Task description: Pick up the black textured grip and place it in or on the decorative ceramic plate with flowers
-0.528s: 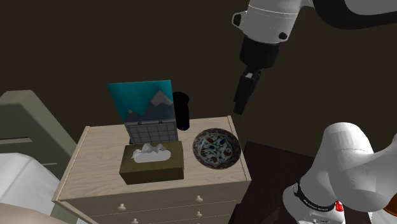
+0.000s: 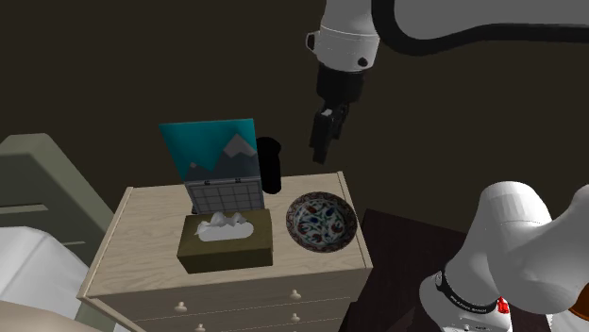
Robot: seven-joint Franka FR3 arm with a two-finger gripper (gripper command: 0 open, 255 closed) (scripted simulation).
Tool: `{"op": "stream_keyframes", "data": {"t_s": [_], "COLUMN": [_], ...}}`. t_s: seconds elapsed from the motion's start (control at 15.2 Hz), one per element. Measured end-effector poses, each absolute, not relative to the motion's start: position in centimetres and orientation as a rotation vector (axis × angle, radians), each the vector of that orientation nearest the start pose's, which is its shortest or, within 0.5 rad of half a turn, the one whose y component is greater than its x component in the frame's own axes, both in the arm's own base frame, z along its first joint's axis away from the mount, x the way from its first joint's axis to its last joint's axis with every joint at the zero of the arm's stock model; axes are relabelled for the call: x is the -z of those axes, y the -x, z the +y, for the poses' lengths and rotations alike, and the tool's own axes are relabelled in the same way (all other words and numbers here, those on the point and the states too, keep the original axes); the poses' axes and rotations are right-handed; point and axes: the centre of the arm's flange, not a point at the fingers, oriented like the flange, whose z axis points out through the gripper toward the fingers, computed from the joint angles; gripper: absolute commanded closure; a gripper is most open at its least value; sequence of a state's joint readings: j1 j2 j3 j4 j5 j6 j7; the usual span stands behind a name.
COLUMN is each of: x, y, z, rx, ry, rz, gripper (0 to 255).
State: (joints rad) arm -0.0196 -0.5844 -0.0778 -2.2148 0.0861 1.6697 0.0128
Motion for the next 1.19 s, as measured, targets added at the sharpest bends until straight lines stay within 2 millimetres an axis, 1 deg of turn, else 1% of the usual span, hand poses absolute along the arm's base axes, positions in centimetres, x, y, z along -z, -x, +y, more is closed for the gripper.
{"op": "stream_keyframes", "data": {"t_s": [0.2,0.46,0.53,0.66,0.73,0.86,0.99,1.12,1.19], "x": [-58.1,-56.0,-56.1,-56.5,-56.5,-56.3,-56.3,-56.2,-55.9], "y": [-41.2,-45.7,-46.5,-47.0,-47.1,-47.5,-48.1,-47.9,-47.8], "z": [-4.8,-7.1,-7.1,-6.7,-6.7,-6.7,-6.5,-6.6,-6.8], "rx": [0.054,0.04,0.031,-0.058,-0.066,0.007,0.024,0.076,0.108], "ry": [3.008,3.007,3.004,2.984,2.978,2.976,2.96,2.956,2.958], "rz": [0.139,0.112,0.121,0.216,0.252,0.299,0.394,0.375,0.339], "gripper": [0,0,0,0,0,0,0,0,0]}}
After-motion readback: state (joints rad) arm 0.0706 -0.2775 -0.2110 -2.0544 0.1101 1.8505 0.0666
